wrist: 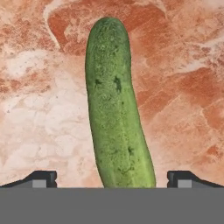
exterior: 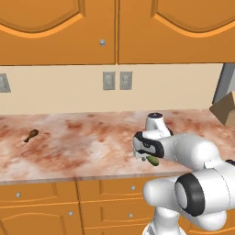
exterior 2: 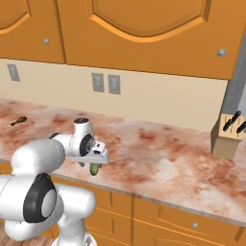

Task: Place the broccoli and cucumber inside the fridge drawer. Close the drawer after placing the vegetables.

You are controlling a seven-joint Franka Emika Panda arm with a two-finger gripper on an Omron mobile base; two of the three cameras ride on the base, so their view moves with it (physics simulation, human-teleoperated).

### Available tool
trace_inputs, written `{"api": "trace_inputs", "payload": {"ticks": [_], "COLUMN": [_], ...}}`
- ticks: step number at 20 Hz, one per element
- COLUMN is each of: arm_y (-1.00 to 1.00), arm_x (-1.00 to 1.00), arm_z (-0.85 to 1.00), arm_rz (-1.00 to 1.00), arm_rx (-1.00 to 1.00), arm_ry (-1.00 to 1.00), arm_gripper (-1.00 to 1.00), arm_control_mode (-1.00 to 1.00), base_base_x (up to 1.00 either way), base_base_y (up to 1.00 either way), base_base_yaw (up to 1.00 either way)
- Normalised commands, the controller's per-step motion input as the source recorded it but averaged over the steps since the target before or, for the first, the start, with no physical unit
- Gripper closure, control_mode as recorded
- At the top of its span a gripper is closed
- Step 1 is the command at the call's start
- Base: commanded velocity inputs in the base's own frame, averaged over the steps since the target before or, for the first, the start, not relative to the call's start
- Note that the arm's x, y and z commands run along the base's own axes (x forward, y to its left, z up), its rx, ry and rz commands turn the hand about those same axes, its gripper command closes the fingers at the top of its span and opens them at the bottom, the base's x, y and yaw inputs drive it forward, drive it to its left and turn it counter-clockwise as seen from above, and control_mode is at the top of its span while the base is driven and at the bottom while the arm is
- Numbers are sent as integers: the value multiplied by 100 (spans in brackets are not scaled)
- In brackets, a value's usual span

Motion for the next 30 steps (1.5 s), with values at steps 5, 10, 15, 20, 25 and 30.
{"api": "trace_inputs", "payload": {"ticks": [5,10,15,20,25,30], "arm_y": [-7,0,0,0,0,0], "arm_x": [11,27,8,0,-2,-9], "arm_z": [-22,-18,-46,-28,-4,44], "arm_rz": [0,0,0,4,3,0], "arm_rx": [0,0,-1,-1,0,0], "arm_ry": [0,0,5,12,2,-3], "arm_gripper": [-100,-100,100,100,100,100], "arm_control_mode": [-100,-100,-100,-100,-100,-100], "base_base_x": [0,0,0,0,0,0], "base_base_y": [0,0,0,0,0,0], "base_base_yaw": [0,0,0,0,0,0]}}
